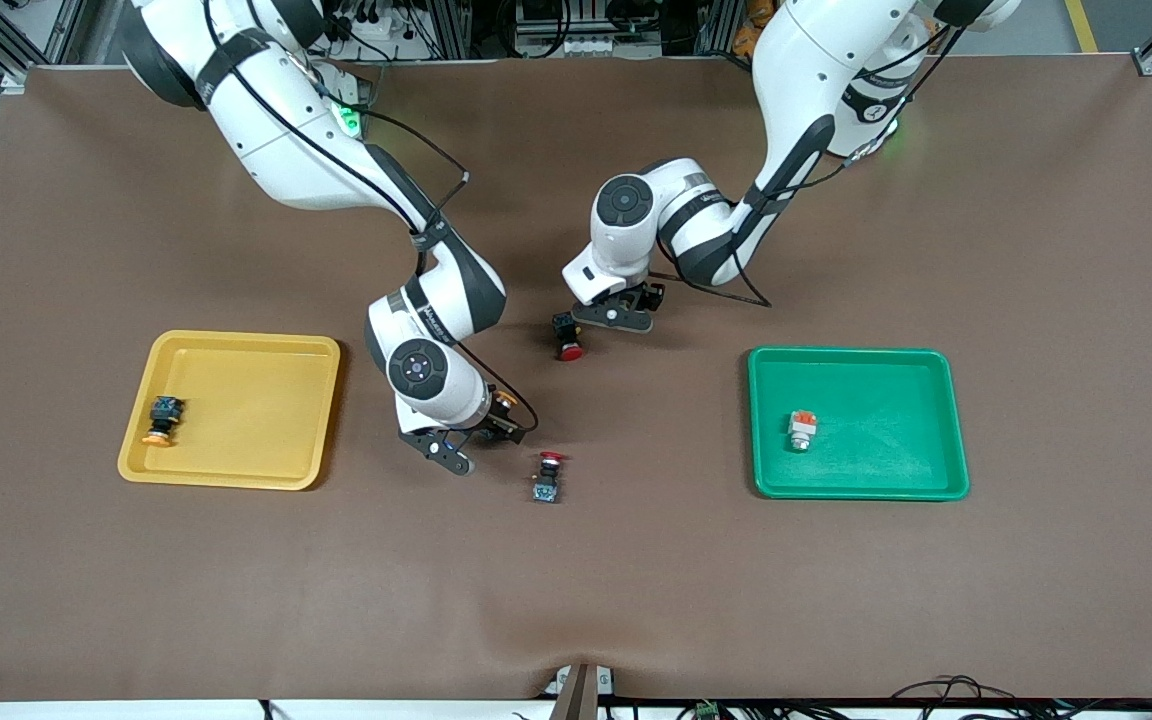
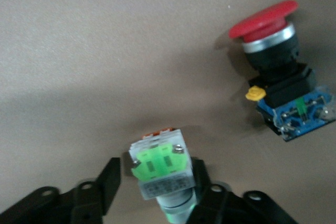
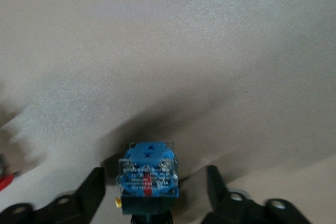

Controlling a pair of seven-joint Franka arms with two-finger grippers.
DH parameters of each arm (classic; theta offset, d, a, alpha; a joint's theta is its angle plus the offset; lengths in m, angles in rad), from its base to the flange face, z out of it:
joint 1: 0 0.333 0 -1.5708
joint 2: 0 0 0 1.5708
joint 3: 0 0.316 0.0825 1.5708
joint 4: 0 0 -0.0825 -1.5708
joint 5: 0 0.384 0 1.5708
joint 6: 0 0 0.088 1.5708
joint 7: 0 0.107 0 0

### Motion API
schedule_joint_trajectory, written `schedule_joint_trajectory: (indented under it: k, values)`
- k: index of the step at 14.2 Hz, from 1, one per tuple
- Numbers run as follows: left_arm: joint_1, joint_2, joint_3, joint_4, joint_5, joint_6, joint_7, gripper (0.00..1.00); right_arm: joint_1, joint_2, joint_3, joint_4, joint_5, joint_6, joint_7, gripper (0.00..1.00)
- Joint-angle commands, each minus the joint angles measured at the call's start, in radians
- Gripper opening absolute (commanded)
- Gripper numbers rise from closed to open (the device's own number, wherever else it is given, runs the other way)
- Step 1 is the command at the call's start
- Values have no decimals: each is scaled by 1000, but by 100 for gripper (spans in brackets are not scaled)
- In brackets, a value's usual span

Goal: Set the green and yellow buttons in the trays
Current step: 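Grasp the blue-bodied yellow button with the right gripper while the left gripper lifts, then place the buttons into the green and yellow trays with both grippers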

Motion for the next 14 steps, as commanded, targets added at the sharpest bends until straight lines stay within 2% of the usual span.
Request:
schedule_joint_trajectory:
  k: [1,3,5,7,10,14]
  values:
    - [28,-33,-4,-5,31,3,-24,0,13,-12,-14,-4,-18,8,34,16]
    - [105,-93,-18,3,32,-83,8,0,7,-25,-14,-4,-16,-7,31,16]
    - [166,-136,-27,23,15,-177,106,0,-1,-54,-16,6,-18,-93,20,17]
    - [218,-158,-27,23,14,-190,106,0,-44,-110,-22,9,-16,-175,-27,18]
    - [351,-176,-27,23,20,-224,146,0,-172,-169,-22,3,-16,-340,-247,19]
    - [563,-159,-27,67,29,-217,368,0,-355,-199,-26,-15,-18,-435,-524,20]
